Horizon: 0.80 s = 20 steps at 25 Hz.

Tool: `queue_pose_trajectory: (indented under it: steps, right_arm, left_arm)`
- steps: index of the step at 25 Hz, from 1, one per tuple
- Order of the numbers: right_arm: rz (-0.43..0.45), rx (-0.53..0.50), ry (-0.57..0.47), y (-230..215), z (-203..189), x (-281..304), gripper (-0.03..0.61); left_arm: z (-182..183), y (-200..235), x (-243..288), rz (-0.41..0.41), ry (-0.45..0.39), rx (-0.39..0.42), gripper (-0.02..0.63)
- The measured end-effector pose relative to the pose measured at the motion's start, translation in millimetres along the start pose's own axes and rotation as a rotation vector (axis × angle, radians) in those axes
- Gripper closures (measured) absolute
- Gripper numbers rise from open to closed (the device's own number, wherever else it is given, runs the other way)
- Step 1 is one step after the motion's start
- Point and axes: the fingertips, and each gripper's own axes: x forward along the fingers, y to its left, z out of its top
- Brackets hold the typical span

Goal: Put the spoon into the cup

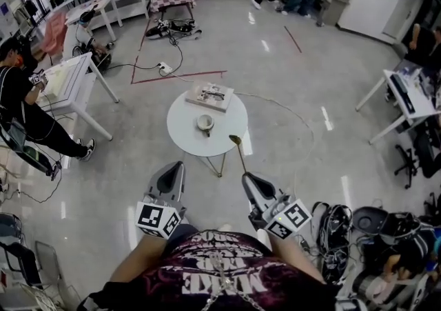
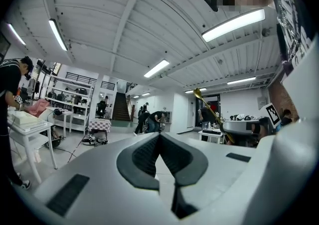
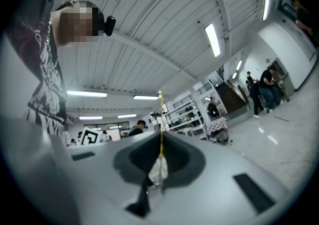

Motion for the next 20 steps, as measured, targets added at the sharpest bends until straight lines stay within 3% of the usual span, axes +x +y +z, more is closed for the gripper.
queue_pose_trajectory:
  steps: [7,12,20]
  right_arm:
    - [-0.012,0.014,-0.016,-1,0,-5,0.541]
    - [-0.037,0.018,-0.034,-9,2,-9,0.541]
    - [-0.051,0.006,-0.01,-10,-1,-2,0.541]
  left_arm:
    - [-10,-4,1,-0.016,0.043,0.009,0.587]
    - [-7,-11,8,-0.046,0.038,0.034,0.588]
    - [-10,-4,20,-0.058,0.028,0.01,0.587]
